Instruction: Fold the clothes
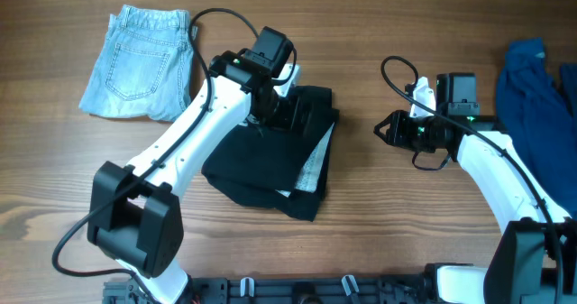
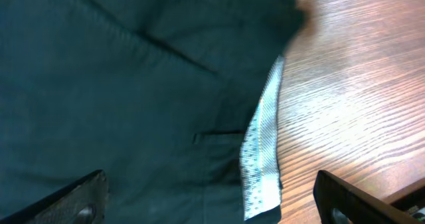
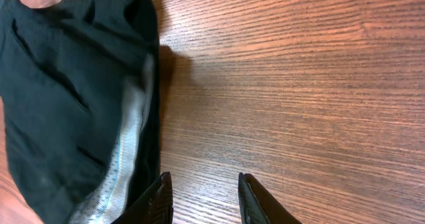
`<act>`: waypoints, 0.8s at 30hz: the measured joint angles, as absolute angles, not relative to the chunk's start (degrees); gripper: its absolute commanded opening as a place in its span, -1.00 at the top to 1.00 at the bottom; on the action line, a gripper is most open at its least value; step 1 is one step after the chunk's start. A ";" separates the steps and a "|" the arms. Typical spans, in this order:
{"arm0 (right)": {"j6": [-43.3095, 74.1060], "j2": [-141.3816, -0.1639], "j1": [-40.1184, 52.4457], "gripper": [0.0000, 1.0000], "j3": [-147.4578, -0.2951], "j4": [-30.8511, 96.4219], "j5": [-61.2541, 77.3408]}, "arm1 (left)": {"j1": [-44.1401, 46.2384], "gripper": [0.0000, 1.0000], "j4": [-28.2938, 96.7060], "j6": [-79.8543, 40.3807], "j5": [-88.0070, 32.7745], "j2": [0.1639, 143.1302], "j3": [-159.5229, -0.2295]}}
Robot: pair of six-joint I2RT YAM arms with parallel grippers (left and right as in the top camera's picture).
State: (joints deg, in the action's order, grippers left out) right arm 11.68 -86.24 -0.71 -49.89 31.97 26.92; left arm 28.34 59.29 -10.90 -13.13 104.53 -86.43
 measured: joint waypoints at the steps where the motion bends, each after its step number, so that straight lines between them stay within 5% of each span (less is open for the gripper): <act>1: 11.68 -86.24 -0.71 0.34 -49.89 32.12 26.94 | 27.73 -0.99 60.12 -11.18 -12.84 104.27 -86.56; 13: 5.98 -86.24 1.65 0.21 -49.89 31.68 34.76 | 15.68 -1.00 61.41 -11.92 -11.57 98.83 -85.93; 24: 5.45 -86.24 2.59 0.21 -49.89 32.62 35.18 | 9.63 -1.00 50.76 -9.41 -10.46 109.32 -76.75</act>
